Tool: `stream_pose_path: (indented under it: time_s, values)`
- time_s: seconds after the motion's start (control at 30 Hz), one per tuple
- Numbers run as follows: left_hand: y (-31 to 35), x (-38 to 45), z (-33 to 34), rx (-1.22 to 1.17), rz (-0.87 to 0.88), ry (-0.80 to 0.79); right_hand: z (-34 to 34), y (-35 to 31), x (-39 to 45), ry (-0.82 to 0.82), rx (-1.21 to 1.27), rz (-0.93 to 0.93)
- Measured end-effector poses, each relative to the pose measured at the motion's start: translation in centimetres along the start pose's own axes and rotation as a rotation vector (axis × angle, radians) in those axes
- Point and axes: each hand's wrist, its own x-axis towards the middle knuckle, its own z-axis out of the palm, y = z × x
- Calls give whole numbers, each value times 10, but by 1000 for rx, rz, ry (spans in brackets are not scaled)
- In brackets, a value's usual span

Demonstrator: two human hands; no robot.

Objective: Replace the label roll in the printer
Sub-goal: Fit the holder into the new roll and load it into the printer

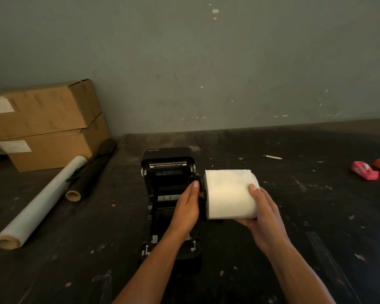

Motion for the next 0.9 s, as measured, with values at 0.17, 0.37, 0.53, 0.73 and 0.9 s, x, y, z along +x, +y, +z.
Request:
stream_pose_path:
  time_s: [0.17,0.37,0.53,0.73,0.9]
  values:
    - [6,3,-6,-59,26,54,4,0,3,-27,22,-3]
    - [13,-3,-9,-31,30,-16,11,3,8,-24,-8,-27]
    - [17,-8,-17,26,-13,-25,18,6,11,-13,-78,-60]
    - [17,-11,-33,5,-172,32,35,14,9,-71,-298,-215]
    - [15,-25,-61,-276,-253,83,49,25,5,-128,-532,-324]
